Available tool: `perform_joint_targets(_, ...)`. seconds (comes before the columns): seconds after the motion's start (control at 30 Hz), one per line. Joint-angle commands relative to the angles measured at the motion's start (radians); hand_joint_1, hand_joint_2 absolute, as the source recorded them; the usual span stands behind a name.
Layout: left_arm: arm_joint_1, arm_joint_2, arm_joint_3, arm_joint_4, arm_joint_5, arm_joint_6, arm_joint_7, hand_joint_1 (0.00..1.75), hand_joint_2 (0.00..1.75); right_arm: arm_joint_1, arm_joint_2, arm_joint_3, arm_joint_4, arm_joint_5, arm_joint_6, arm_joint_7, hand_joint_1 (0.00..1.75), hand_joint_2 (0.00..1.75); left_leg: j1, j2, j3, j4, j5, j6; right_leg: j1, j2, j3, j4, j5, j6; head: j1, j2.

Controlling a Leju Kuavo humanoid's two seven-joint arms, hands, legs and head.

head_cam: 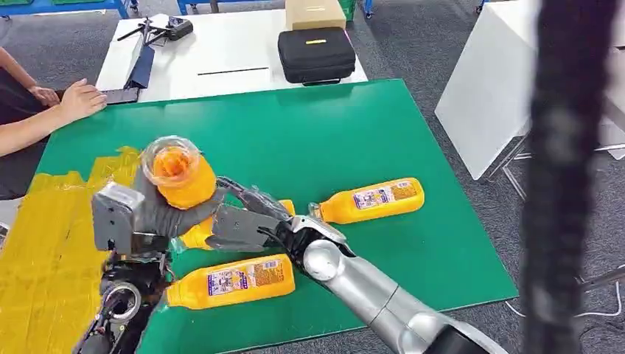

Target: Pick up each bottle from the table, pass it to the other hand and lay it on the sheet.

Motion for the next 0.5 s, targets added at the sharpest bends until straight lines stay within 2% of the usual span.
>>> perform_joint_targets(0.03, -0.001, 0.154, 0.283, 0.080, -0.522, 0.088, 0.075, 1.75, 1.75, 0.071, -0.090, -0.033, -0.156, 0.047, 0.025, 0.017, 0.00, 0.00, 0.000, 0.003, 0.003, 0.000, -0.001, -0.003, 0.000, 0.001, 0.002, 0.001, -0.001, -0.001, 0.002, 0.000)
perform_joint_targets(0.1, 0.021, 0.175, 0.311, 0.161, -0.739, 0.034, 0.156, 1.75, 1.75, 0.081, -0.098, -0.023, -0.206, 0.058, 0.039, 0.025, 0.00, 0.00, 0.000, 0.004, 0.004, -0.001, -0.001, -0.003, 0.000, 0.002, 0.002, 0.001, 0.000, -0.001, 0.001, 0.000)
perform_joint_targets(0.13, 0.024, 0.173, 0.312, 0.177, -0.743, 0.039, 0.155, 1.75, 1.75, 0.085, -0.100, -0.021, -0.222, 0.058, 0.044, 0.030, 0.00, 0.00, 0.001, 0.005, 0.006, -0.001, -0.002, -0.005, 0.000, 0.002, 0.003, 0.001, -0.001, -0.002, 0.001, 0.000)
perform_joint_targets(0.3, -0.022, 0.175, 0.267, 0.422, -0.910, -0.155, 0.277, 1.75, 1.75, 0.103, -0.130, 0.002, -0.304, 0.071, 0.087, 0.059, 0.00, 0.00, 0.000, -0.001, 0.004, -0.001, 0.001, -0.004, 0.000, -0.003, 0.003, 0.001, 0.000, -0.003, 0.002, 0.000)
perform_joint_targets(0.5, -0.046, 0.155, 0.231, 0.589, -0.918, -0.241, 0.277, 1.75, 1.75, 0.092, -0.128, 0.032, -0.288, 0.095, 0.123, 0.089, 0.00, 0.00, 0.001, 0.000, 0.004, -0.001, 0.001, -0.006, 0.000, -0.003, 0.003, 0.001, 0.000, -0.003, 0.002, 0.000)
